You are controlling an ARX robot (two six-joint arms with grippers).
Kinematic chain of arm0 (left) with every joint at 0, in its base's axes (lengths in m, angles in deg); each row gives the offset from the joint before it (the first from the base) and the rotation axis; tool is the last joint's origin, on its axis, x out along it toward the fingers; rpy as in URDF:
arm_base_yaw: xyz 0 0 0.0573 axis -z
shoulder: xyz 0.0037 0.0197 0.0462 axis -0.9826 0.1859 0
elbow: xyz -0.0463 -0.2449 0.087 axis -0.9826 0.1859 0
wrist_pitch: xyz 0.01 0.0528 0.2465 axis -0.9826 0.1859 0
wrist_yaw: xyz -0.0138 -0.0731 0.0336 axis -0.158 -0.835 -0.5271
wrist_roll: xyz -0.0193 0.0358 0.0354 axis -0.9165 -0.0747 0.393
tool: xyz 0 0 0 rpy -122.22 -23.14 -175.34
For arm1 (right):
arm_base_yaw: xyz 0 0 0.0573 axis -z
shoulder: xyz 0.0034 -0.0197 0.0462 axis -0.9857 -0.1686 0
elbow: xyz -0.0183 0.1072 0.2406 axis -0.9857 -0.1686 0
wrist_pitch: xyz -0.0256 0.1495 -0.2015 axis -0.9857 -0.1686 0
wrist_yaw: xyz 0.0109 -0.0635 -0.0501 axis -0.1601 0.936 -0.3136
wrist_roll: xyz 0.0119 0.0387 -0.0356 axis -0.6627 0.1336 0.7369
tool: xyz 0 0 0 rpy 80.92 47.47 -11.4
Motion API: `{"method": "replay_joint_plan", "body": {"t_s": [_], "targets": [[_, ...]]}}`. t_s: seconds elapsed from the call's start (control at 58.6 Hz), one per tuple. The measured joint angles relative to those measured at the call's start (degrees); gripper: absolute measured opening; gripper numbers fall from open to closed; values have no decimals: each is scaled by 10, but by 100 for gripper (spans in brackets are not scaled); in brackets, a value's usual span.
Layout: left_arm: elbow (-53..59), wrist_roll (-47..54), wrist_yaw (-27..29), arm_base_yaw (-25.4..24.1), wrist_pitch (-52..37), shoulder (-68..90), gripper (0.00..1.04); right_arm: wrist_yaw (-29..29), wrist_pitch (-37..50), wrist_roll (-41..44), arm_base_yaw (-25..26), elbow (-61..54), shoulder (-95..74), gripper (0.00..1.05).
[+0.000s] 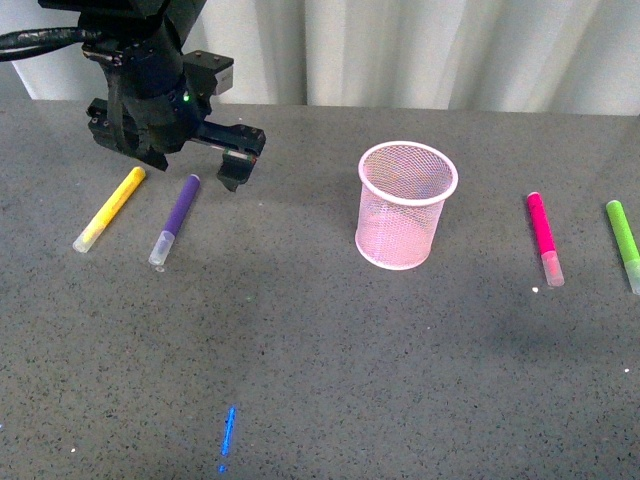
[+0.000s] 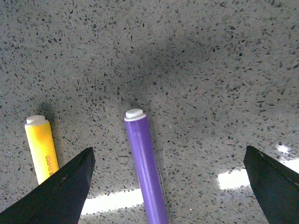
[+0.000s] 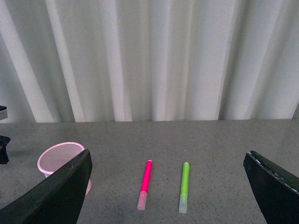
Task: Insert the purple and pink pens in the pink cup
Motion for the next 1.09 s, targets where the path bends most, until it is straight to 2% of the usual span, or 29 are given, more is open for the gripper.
{"method": "replay_joint_plan", "body": {"t_s": [0.546,1.093], "targets": [[-1,46,18,-13,-43,31,98,0,0,0,0,0,0,98],[-2,72,30,-19,-50,39,20,0,0,0,0,0,0,98]]}}
